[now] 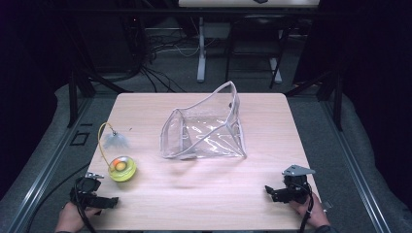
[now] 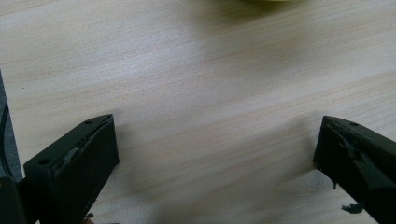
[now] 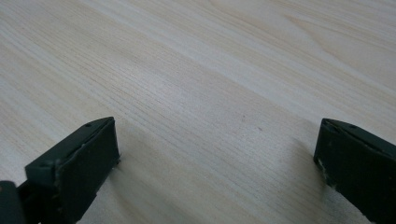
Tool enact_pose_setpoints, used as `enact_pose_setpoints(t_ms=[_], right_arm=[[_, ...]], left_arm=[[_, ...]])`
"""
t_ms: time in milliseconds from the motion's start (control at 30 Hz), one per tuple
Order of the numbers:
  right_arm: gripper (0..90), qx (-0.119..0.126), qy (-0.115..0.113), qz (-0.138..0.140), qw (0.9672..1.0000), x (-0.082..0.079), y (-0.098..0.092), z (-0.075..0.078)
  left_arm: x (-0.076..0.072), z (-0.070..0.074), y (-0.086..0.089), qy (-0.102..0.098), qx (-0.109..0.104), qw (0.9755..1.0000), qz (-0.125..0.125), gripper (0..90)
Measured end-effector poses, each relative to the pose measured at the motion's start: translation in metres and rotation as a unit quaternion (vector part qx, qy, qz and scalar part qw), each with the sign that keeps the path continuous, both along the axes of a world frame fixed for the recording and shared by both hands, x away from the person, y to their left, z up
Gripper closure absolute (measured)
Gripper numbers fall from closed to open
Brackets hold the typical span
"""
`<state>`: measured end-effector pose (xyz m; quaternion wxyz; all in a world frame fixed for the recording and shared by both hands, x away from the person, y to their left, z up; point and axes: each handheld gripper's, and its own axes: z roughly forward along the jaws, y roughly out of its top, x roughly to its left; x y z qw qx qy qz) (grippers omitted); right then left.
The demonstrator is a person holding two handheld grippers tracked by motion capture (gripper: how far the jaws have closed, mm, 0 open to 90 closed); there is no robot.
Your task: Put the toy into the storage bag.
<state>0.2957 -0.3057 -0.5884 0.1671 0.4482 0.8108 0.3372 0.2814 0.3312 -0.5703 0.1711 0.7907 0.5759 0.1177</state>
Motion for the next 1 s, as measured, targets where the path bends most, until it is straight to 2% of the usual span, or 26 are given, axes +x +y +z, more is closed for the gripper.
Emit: enact_pose_setpoints(t_ms=[367, 700, 900, 1000], right_arm=[[0.0, 0.0, 0.0, 0.001, 1.0, 0.0, 0.0, 0.0], [0.0, 0.0, 0.0, 0.0, 1.0, 0.0, 0.0, 0.0], [0.0, 0.0, 0.0, 0.0, 1.0, 0.0, 0.0, 0.0], [0.0, 0.0, 0.0, 0.001, 1.0, 0.0, 0.0, 0.0]], left_arm=[[0.0, 0.0, 0.0, 0.001, 0.001, 1.0, 0.004, 0.0], [0.003, 0.003, -0.003, 0.022, 0.008, 0.9997, -0.003, 0.0], [0.0, 0.011, -0.005, 0.011, 0.002, 0.9999, -0.009, 0.0], [-0.002, 0.017, -0.005, 0.001, 0.008, 0.9998, -0.017, 0.2]])
